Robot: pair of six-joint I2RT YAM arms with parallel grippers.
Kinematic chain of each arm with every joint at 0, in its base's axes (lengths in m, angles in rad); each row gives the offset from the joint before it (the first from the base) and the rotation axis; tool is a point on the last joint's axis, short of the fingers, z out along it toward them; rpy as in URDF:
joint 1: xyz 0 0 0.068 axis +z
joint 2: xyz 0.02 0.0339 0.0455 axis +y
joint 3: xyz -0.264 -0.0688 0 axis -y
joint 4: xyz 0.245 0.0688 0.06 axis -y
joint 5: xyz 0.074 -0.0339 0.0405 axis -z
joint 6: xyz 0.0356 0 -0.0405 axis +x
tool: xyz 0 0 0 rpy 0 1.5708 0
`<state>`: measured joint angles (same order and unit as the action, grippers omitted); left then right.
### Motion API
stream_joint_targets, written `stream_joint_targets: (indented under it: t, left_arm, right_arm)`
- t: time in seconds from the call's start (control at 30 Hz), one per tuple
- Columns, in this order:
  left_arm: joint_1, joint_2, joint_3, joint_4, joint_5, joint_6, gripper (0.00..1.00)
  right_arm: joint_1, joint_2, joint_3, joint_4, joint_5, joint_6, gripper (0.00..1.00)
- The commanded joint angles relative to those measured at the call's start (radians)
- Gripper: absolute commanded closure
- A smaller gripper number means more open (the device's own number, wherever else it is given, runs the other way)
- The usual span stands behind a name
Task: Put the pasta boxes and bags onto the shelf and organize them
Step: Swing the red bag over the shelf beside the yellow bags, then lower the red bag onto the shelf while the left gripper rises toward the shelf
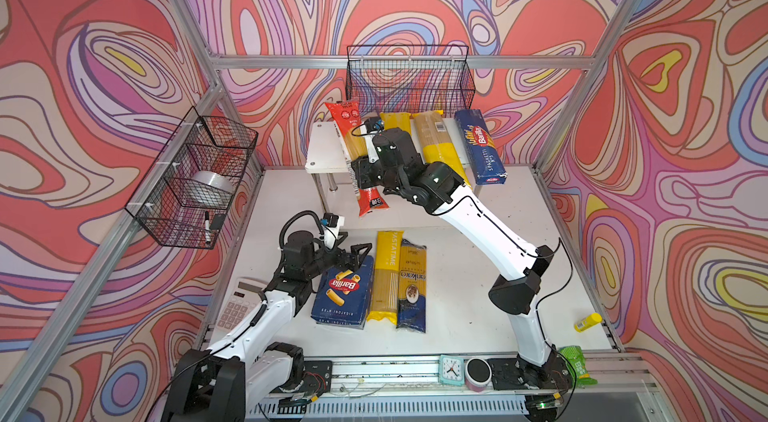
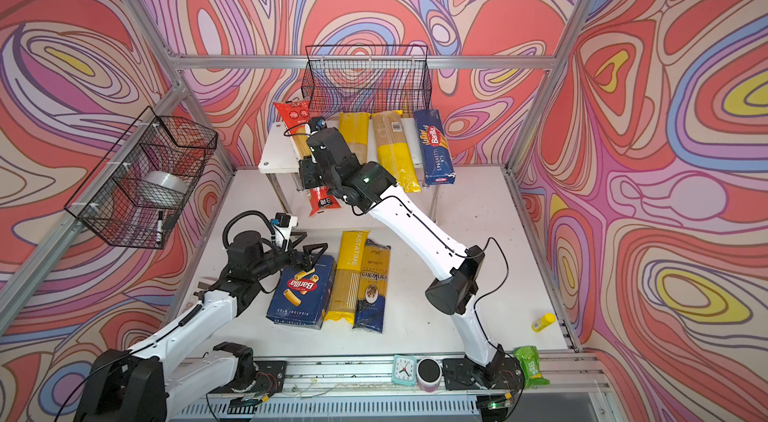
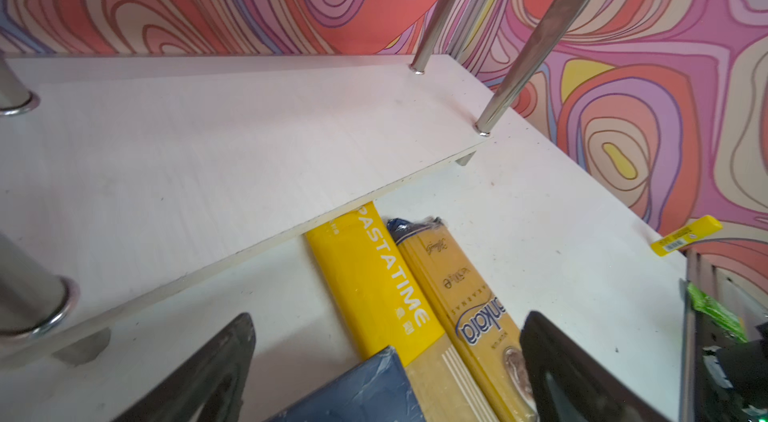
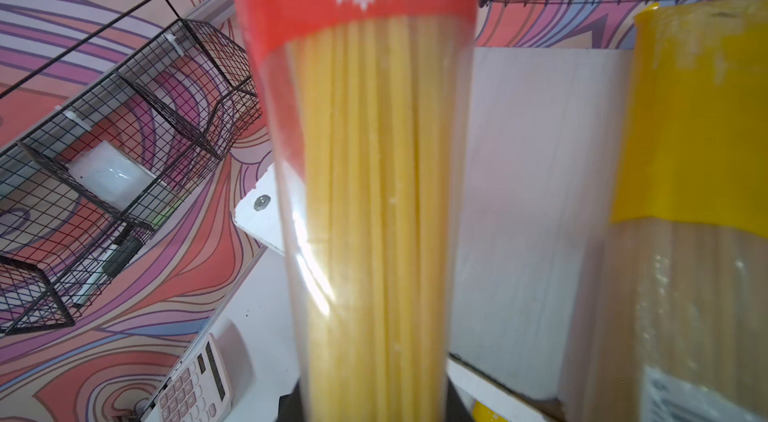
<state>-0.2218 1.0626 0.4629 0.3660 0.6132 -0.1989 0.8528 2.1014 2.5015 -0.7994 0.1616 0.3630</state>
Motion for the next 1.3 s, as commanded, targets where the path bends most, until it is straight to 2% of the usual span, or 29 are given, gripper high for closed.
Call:
stream_joint_targets:
  t: [0.0, 0.17, 0.3, 0.43, 0.63, 1.17, 1.27]
  left_arm:
    - [-0.025, -0.019, 0.03, 0.069, 0.075, -0.075, 0.0]
    - [-0.057, 0.0, 0.126, 0.063, 0.046, -0.117, 0.0]
    - [-0.102, 0.046, 0.236, -0.055, 0.06, -0.09, 0.0]
    - [-0.142, 0.04, 0.281, -0.139, 0.016, -0.09, 0.0]
    - [-0.155, 0.024, 0.27, -0.086, 0.005, -0.147, 0.0]
    - [-0.174, 0.113, 0.381, 0.029, 0.048, -0.202, 0.0]
    - [-0.181, 0.132, 0.396, 0.047, 0.056, -0.212, 0.0]
  right_arm:
    - [-0.057, -0.061, 0.013, 0.173, 0.085, 0.003, 1.0]
    - [-0.08, -0.061, 0.009, 0.193, 0.087, 0.02, 1.0]
    - [-0.099, -0.065, -0.006, 0.197, 0.079, 0.031, 1.0]
    - [-0.116, -0.08, -0.042, 0.223, 0.074, 0.041, 1.0]
    - [-0.126, -0.066, -0.026, 0.242, 0.046, 0.057, 1.0]
    - [-0.127, 0.012, 0.0, 0.281, -0.009, 0.1, 1.0]
    - [-0.127, 0.03, 0.007, 0.287, -0.019, 0.109, 0.94]
